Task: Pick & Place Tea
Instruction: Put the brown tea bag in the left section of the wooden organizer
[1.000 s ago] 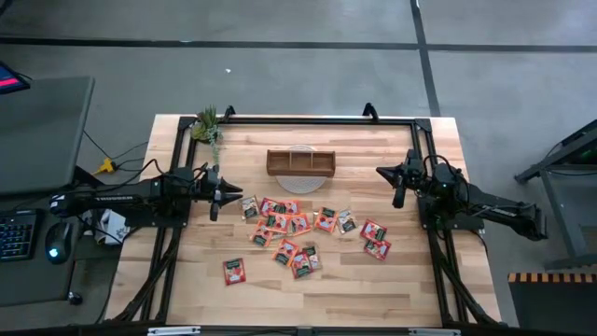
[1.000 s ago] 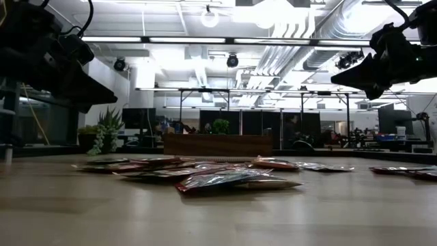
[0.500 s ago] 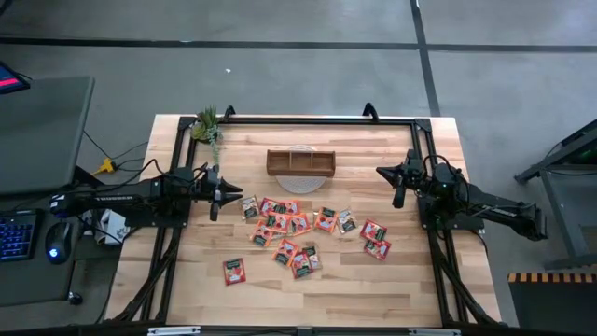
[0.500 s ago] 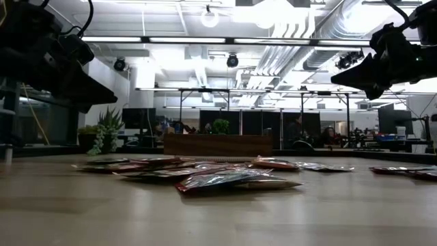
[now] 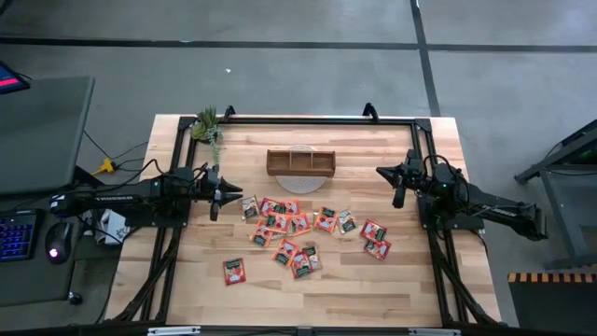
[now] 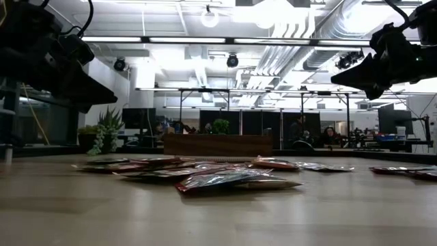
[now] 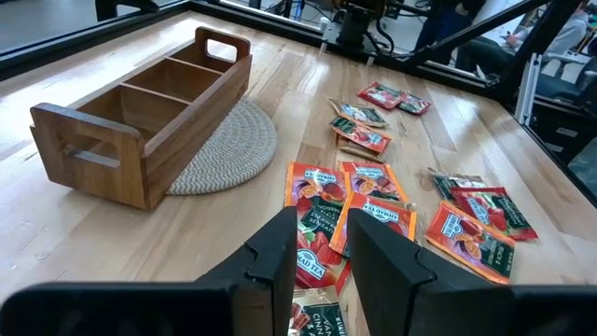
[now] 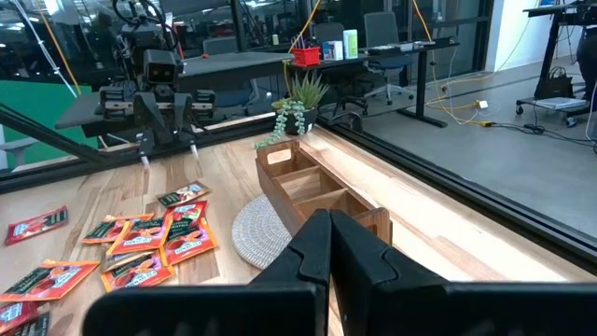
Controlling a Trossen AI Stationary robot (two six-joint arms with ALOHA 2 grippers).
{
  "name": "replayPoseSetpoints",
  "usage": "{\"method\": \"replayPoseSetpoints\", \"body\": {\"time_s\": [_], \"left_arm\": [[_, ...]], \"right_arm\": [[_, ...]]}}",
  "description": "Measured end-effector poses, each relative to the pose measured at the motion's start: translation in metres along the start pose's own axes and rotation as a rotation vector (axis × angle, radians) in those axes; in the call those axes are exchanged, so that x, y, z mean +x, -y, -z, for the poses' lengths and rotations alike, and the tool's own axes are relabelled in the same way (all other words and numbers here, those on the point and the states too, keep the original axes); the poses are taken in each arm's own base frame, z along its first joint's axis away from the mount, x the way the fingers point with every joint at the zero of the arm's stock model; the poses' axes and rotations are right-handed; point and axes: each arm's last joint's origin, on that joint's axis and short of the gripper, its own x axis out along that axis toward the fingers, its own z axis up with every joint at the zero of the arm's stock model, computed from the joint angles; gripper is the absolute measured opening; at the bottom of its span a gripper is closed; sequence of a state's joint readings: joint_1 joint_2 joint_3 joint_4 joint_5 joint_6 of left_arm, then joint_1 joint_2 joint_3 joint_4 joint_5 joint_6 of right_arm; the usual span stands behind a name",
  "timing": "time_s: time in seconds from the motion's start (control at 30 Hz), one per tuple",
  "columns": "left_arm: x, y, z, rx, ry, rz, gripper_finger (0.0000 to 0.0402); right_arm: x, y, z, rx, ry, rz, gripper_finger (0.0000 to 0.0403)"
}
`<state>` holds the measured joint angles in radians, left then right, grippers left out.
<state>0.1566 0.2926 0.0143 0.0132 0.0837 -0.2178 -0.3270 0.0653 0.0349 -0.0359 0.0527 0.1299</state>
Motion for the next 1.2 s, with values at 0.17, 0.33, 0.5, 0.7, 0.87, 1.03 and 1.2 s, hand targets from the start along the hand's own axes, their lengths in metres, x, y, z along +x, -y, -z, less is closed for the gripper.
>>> {"method": "replayPoseSetpoints", "body": {"time_s": [0.17, 0.33, 0.5, 0.7, 0.87, 1.03, 1.2], "left_arm": [[0.0, 0.0, 0.0, -0.026, 0.0, 0.0, 0.0096], [0.0, 0.0, 0.0, -0.022, 0.0, 0.0, 0.0096], [-0.001, 0.001, -0.005, 0.034, -0.001, -0.011, 0.0096], [-0.01, 0.005, -0.037, 0.137, 0.068, -0.126, 0.0101], [-0.021, 0.007, -0.055, 0.112, 0.033, -0.232, 0.0123], [-0.033, 0.011, -0.071, 0.109, -0.019, -0.266, 0.0154], [-0.043, 0.015, -0.084, 0.088, -0.037, -0.272, 0.0184]], "right_arm": [[0.0, 0.0, 0.0, 0.0, 0.0, 0.0, 0.0], [0.0, 0.0, 0.0, 0.0, 0.0, 0.0, 0.0], [0.0, 0.0, 0.0, 0.0, 0.0, 0.0, 0.0], [0.0, 0.0, 0.0, 0.0, 0.0, 0.0, 0.0], [0.0, 0.0, 0.0, 0.0, 0.0, 0.0, 0.0], [0.0, 0.0, 0.0, 0.0, 0.0, 0.0, 0.0], [0.0, 0.0, 0.0, 0.0, 0.0, 0.0, 0.0]]}}
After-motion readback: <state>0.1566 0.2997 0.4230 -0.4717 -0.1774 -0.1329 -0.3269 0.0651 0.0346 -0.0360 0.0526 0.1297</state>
